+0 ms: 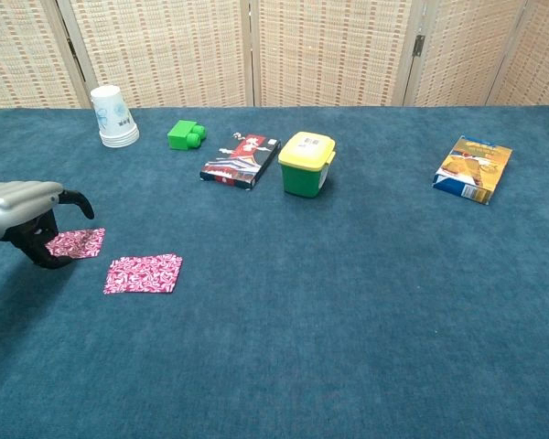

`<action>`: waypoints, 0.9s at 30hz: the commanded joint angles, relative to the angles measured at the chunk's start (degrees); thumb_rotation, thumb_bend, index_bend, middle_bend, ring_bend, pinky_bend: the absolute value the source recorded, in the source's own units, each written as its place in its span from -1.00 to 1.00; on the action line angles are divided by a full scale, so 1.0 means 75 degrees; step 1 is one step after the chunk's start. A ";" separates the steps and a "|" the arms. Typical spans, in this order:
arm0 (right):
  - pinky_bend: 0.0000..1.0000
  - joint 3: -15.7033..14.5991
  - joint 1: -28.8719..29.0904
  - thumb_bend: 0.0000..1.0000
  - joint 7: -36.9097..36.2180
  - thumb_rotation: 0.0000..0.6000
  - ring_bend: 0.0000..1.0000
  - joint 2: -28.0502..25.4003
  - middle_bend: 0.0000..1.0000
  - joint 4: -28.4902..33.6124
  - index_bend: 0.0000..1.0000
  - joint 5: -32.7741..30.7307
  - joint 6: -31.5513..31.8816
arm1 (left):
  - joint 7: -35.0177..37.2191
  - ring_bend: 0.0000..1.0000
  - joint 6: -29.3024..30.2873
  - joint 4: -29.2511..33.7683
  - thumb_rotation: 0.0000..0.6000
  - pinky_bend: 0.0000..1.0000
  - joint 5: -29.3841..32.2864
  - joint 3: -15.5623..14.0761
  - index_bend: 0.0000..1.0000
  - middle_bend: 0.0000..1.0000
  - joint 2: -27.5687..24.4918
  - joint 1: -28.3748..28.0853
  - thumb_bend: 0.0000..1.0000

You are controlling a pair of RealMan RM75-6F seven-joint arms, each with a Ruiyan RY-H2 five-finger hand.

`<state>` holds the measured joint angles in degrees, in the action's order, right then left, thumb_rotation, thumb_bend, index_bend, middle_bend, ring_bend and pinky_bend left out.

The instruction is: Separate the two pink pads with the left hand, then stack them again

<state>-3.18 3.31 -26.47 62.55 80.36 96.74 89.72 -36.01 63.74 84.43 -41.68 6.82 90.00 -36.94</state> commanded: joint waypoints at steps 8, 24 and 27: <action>-0.67 0.0011 0.0025 -0.45 0.0055 1.00 -0.79 -0.0018 -0.62 0.0058 -0.81 -0.0011 -0.0042 | -0.0058 0.90 -0.0270 -0.0311 1.00 1.00 0.0272 0.0107 -0.44 0.94 0.0080 -0.0049 -0.33; -0.67 0.0013 0.0017 -0.45 0.0091 1.00 -0.79 -0.0040 -0.62 0.0112 -0.81 -0.0016 -0.0028 | -0.0114 0.90 -0.0407 -0.0363 1.00 1.00 0.0456 0.0158 -0.37 0.94 0.0039 -0.0094 -0.33; -0.67 0.0010 0.0011 -0.45 0.0091 1.00 -0.79 -0.0040 -0.62 0.0107 -0.81 -0.0020 -0.0027 | -0.0138 0.90 -0.0431 -0.0388 1.00 1.00 0.0472 0.0141 -0.35 0.94 0.0052 -0.0103 -0.33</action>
<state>-3.10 3.39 -25.79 62.25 81.16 96.59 89.51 -37.05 60.50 81.51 -38.13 7.88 90.39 -37.71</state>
